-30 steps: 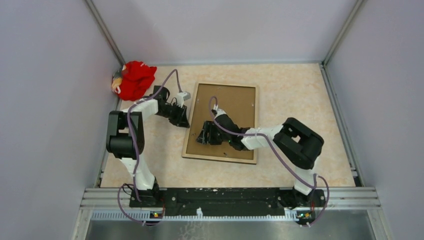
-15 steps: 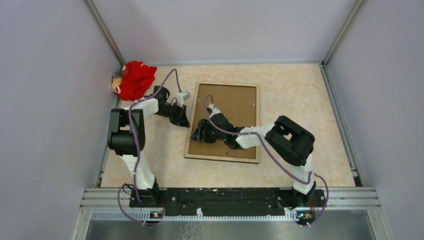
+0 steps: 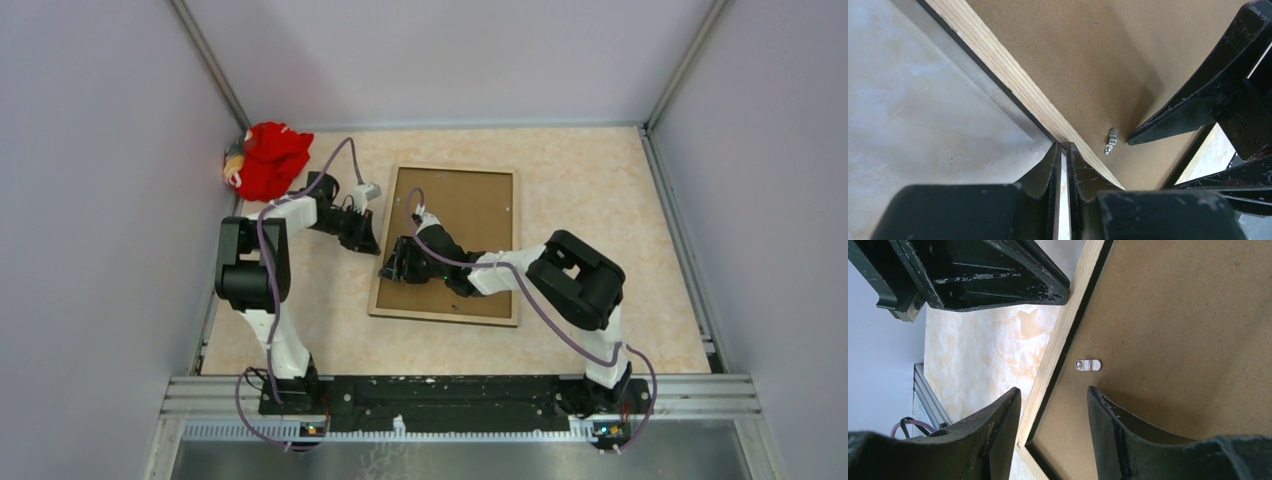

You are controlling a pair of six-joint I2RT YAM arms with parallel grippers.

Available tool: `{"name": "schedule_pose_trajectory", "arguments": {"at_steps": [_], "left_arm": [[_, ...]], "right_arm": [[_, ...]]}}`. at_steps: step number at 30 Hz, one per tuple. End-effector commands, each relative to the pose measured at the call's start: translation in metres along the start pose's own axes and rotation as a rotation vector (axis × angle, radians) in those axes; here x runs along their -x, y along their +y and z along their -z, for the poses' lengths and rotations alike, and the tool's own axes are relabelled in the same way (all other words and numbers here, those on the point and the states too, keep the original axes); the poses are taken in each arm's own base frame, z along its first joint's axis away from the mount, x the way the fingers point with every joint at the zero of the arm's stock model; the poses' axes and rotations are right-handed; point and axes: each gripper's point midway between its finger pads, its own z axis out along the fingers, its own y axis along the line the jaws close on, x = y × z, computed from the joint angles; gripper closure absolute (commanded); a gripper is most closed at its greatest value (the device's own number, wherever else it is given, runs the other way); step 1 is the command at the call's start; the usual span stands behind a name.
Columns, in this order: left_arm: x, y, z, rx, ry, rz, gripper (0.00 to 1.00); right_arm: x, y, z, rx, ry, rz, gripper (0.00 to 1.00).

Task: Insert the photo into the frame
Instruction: Install the photo frame at the center of the board.

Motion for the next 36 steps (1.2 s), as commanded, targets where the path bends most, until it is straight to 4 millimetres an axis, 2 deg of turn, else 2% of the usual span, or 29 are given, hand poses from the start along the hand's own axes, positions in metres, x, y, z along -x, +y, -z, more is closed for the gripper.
{"name": "schedule_pose_trajectory", "arguments": {"at_steps": [1, 13, 23, 36], "left_arm": [[-0.003, 0.003, -0.002, -0.001, 0.011, -0.009, 0.87], [-0.003, 0.004, -0.002, 0.002, 0.017, -0.009, 0.88], [-0.002, 0.003, -0.001, -0.002, 0.017, -0.013, 0.88], [-0.002, 0.003, -0.001, -0.004, 0.019, -0.015, 0.89]], "right_arm": [[0.014, 0.002, -0.008, -0.001, -0.041, 0.015, 0.48], [0.016, -0.001, -0.015, -0.002, -0.036, 0.009, 0.50], [0.027, -0.007, -0.016, -0.010, -0.057, 0.012, 0.51], [0.020, -0.004, -0.024, 0.025, -0.023, 0.001, 0.53]]}}
